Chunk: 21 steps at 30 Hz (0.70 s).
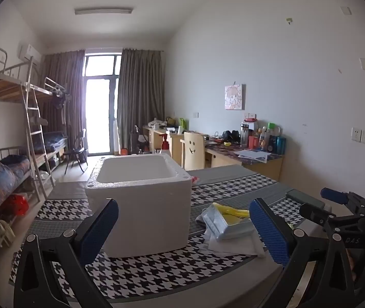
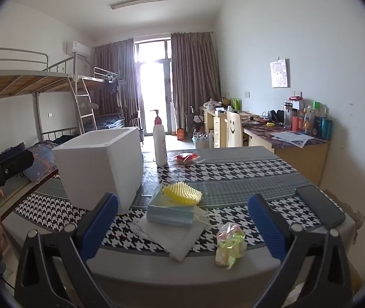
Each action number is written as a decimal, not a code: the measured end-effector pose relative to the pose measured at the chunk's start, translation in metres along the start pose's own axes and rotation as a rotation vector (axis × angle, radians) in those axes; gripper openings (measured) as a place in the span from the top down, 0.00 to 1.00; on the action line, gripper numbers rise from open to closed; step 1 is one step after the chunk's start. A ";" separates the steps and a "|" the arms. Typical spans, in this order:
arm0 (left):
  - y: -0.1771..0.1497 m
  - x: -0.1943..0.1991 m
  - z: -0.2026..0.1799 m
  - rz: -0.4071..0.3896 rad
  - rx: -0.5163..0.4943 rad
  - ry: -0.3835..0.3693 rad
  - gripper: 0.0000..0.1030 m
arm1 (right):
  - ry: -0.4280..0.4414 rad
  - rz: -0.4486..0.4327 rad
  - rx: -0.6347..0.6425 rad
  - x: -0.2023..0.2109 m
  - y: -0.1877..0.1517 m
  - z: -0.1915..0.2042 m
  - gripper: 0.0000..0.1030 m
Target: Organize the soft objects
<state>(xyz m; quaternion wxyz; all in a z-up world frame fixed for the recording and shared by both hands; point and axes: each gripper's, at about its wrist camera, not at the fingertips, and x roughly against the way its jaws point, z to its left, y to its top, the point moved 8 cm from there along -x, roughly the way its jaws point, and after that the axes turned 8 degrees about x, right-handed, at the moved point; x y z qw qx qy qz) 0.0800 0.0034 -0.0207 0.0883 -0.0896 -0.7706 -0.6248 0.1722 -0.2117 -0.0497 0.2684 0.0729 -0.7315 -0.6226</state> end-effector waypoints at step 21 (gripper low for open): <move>0.001 0.004 0.001 -0.032 -0.023 0.025 0.01 | 0.025 -0.038 0.010 0.000 0.006 0.003 0.01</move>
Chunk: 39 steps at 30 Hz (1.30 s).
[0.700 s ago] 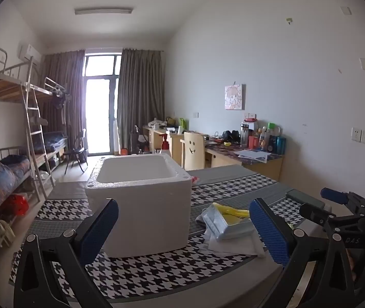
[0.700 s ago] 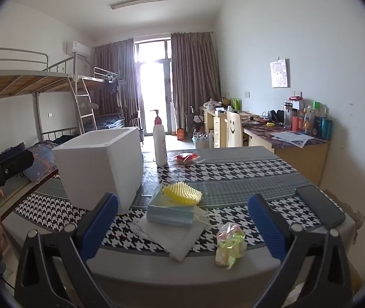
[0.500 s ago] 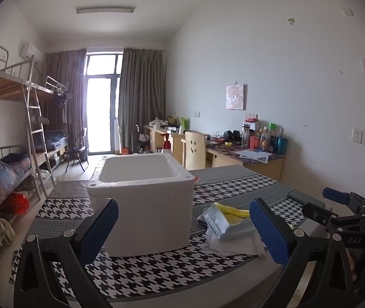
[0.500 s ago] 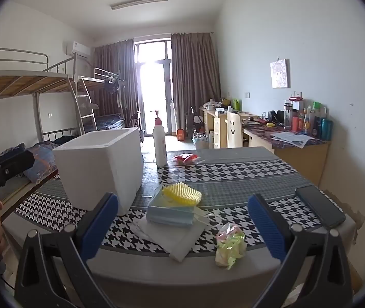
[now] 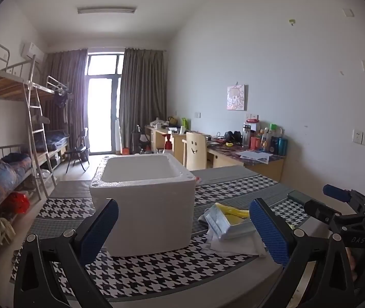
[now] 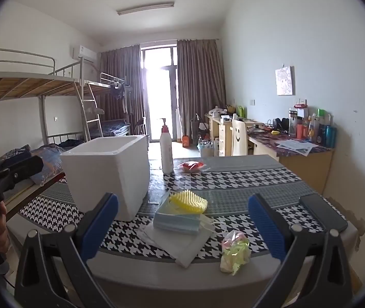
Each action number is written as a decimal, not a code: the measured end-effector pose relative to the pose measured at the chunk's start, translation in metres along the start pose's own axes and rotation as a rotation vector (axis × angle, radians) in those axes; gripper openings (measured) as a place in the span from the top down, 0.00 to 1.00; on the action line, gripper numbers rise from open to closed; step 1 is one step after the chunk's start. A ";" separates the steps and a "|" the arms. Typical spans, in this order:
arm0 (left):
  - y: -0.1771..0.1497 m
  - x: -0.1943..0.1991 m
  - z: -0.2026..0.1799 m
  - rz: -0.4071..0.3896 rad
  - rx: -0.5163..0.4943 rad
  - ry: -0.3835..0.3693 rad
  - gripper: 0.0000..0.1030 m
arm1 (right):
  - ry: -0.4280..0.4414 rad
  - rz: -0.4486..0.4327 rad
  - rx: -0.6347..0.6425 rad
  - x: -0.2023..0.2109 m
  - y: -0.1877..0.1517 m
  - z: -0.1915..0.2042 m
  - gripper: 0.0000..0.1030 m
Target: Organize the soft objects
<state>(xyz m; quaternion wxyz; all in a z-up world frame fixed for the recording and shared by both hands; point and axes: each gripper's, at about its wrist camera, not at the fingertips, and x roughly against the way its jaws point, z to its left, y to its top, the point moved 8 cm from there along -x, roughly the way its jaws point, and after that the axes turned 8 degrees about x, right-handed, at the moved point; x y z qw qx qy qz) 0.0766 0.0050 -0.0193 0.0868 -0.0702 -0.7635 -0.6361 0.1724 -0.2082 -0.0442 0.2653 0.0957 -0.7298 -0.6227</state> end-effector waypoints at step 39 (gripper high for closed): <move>0.000 -0.005 0.000 0.019 -0.008 0.009 0.01 | -0.017 0.020 -0.008 -0.001 -0.001 -0.003 0.01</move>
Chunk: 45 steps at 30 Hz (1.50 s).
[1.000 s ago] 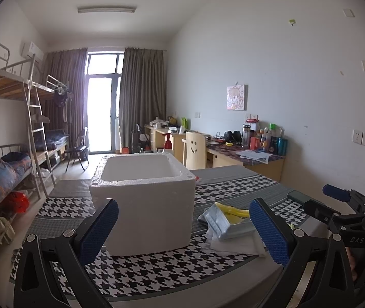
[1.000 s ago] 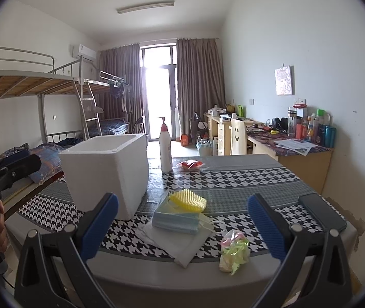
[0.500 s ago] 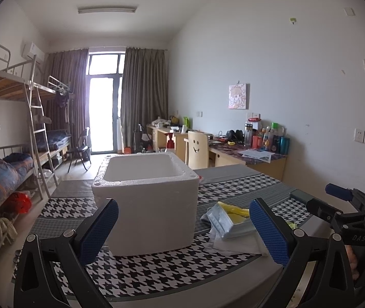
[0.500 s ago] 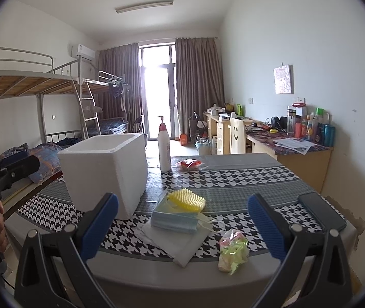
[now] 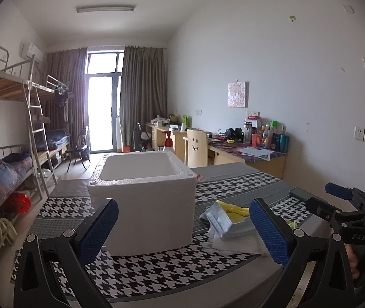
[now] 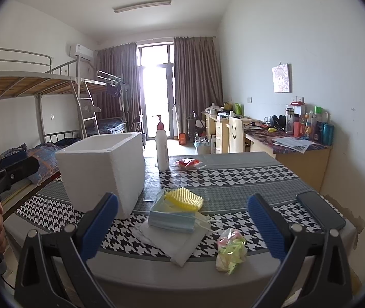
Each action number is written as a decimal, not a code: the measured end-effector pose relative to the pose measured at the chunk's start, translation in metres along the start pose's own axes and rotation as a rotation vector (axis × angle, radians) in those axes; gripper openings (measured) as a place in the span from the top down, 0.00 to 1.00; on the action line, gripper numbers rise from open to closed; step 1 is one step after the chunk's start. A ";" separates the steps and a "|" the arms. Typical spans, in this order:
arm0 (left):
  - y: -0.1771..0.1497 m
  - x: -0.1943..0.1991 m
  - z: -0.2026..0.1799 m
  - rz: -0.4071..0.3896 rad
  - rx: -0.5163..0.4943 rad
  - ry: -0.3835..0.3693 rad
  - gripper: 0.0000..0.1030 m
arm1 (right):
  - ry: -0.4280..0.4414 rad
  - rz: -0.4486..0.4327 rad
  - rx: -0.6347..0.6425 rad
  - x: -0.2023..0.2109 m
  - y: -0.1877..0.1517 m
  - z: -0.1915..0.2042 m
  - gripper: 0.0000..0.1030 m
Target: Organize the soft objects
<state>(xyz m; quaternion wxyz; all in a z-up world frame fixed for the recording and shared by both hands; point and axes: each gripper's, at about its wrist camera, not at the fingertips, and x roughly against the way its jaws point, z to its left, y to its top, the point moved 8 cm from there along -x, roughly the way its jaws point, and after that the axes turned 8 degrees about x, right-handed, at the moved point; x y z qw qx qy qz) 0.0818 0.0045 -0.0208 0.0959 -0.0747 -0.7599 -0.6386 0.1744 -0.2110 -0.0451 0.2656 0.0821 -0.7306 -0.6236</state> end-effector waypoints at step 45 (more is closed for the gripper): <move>-0.043 -0.086 -0.054 0.235 -0.082 -0.105 0.01 | -0.069 0.183 -0.047 -0.039 -0.045 -0.045 0.01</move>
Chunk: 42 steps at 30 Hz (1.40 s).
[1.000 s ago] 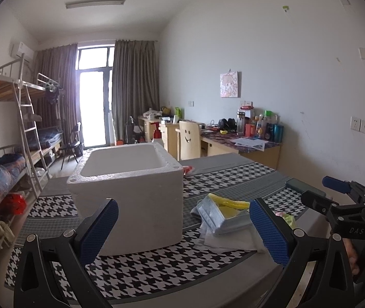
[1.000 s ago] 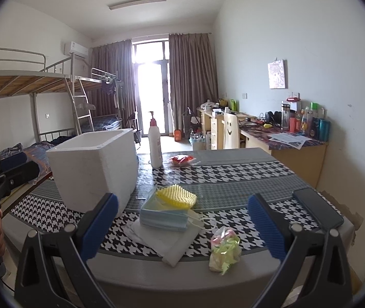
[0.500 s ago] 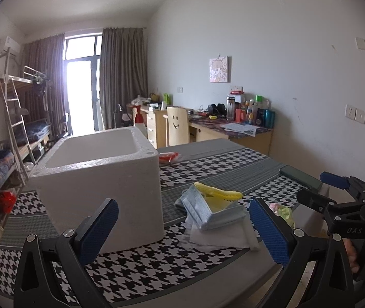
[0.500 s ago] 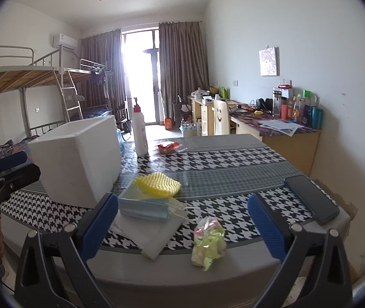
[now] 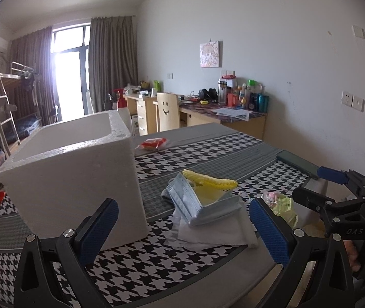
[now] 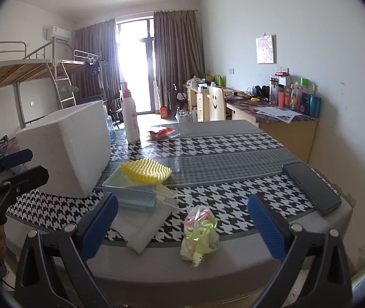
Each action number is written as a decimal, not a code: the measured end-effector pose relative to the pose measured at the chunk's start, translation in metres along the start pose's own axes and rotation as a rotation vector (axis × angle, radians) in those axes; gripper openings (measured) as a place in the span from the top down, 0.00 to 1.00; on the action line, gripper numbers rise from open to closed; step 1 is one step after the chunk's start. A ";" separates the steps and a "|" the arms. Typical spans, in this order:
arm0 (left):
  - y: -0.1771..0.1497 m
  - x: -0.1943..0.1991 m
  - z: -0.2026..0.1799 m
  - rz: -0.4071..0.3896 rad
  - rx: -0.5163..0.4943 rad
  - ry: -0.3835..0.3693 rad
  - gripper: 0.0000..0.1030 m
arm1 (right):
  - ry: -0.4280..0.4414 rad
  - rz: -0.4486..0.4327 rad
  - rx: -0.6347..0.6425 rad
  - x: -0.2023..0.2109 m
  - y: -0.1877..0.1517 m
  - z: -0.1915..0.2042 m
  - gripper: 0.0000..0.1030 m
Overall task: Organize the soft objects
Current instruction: 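Grasp the blue face mask with the left gripper while the right gripper approaches the plastic bag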
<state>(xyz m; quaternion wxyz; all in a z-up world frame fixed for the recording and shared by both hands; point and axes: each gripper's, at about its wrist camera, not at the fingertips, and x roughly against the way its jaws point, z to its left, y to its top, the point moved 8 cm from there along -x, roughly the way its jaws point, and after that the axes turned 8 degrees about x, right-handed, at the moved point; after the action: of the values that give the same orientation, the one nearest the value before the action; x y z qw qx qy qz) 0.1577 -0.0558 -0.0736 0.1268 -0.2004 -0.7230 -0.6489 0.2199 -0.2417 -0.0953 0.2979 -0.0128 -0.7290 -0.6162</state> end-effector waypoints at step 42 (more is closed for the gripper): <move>-0.036 -0.096 -0.024 0.223 -0.054 -0.019 0.22 | 0.006 0.158 -0.037 -0.047 -0.038 -0.025 0.01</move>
<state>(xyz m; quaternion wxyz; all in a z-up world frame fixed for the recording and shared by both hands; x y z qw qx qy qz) 0.2253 -0.0943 -0.1449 0.1860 -0.2892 -0.6794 -0.6482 0.2542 -0.2577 -0.1487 0.3473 -0.0740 -0.7132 -0.6043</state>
